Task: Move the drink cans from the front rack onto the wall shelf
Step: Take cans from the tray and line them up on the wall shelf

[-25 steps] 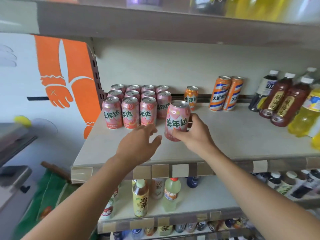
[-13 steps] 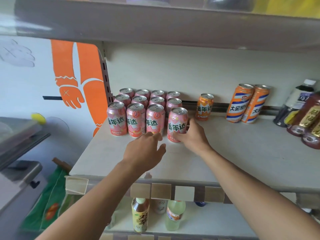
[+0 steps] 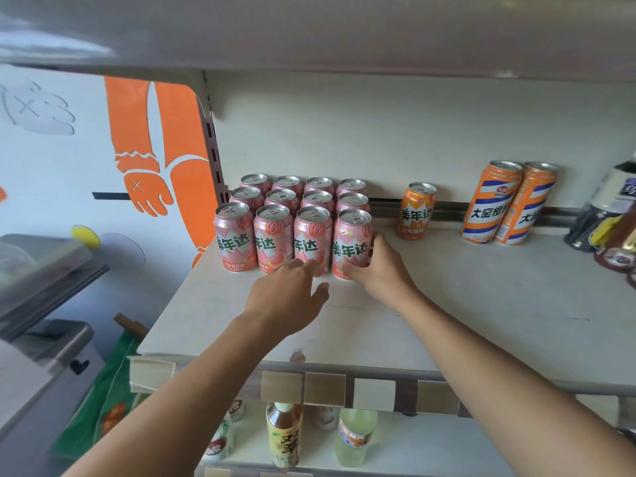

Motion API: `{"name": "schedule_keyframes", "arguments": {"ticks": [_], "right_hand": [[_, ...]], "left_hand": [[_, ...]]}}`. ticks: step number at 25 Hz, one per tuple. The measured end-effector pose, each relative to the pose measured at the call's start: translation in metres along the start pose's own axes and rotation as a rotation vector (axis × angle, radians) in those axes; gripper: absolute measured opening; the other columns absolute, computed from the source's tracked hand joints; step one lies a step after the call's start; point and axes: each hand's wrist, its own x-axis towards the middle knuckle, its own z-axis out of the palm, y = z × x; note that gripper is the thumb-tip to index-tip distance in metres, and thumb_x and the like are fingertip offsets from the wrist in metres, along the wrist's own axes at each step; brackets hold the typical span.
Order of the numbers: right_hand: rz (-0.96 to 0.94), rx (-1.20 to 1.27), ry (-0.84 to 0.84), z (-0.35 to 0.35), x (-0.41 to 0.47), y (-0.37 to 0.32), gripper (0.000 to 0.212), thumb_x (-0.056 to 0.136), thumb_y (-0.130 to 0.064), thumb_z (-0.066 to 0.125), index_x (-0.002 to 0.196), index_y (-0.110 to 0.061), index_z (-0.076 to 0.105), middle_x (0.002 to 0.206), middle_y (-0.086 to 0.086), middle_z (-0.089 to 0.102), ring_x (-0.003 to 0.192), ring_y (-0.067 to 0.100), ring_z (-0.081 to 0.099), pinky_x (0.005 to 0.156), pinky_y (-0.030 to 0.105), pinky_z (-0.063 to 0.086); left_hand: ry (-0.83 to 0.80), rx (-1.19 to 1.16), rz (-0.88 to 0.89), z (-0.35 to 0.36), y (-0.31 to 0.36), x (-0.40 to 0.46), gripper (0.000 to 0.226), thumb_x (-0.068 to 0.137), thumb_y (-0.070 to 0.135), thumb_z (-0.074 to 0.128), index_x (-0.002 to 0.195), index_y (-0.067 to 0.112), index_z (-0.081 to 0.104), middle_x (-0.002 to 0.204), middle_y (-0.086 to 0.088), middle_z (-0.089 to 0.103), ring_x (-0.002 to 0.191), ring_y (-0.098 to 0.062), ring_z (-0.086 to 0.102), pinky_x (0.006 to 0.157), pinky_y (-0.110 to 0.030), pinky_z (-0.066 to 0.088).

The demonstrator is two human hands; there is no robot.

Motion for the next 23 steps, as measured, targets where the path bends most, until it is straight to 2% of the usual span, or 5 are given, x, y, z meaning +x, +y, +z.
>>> {"name": "schedule_keyframes", "arguments": {"ticks": [4,6,11,16,23], "right_hand": [[0.043,-0.033,-0.048,-0.004,-0.004,-0.002,0.055,0.073,-0.035,0.084,0.112,-0.025,0.046,0.11,-0.004,0.065,0.095,0.011,0.063,0.077,0.028,0.05],[0.061,-0.104,-0.065,-0.009,-0.01,-0.003,0.057,0.074,-0.037,0.082,0.117,-0.02,0.049,0.117,-0.001,0.064,0.101,0.014,0.063,0.085,0.033,0.052],[-0.053,-0.546,-0.018,-0.035,-0.063,-0.02,0.064,0.092,-0.045,0.061,0.143,-0.012,0.041,0.144,0.007,0.046,0.13,0.024,0.046,0.1,0.034,0.04],[-0.063,-0.675,0.05,-0.063,-0.144,-0.045,0.052,0.096,-0.043,0.053,0.142,-0.017,0.045,0.143,0.001,0.048,0.13,0.018,0.046,0.102,0.032,0.041],[0.169,-0.811,0.199,-0.119,-0.272,-0.041,0.048,0.096,-0.043,0.051,0.137,-0.018,0.049,0.134,0.0,0.054,0.124,0.021,0.049,0.095,0.039,0.047]], "left_hand": [[-0.003,0.006,0.021,-0.006,0.002,-0.001,0.036,0.095,0.047,0.045,0.122,0.023,0.053,0.118,0.001,0.06,0.103,-0.025,0.06,0.075,-0.035,0.049],[-0.003,0.011,0.049,-0.012,0.004,-0.004,0.036,0.096,0.047,0.044,0.122,0.023,0.053,0.118,0.001,0.06,0.103,-0.025,0.061,0.075,-0.035,0.049],[0.034,-0.02,0.111,-0.026,0.004,-0.019,0.038,0.096,0.046,0.045,0.125,0.023,0.053,0.12,0.001,0.06,0.104,-0.025,0.06,0.073,-0.034,0.047],[0.049,-0.184,0.279,-0.031,0.036,-0.044,0.036,0.096,0.045,0.045,0.125,0.026,0.054,0.124,0.004,0.06,0.109,-0.023,0.06,0.08,-0.038,0.052],[-0.056,-0.302,0.547,-0.013,0.117,-0.091,0.036,0.095,0.045,0.045,0.125,0.027,0.052,0.123,0.003,0.058,0.111,-0.025,0.057,0.084,-0.039,0.05]]}}
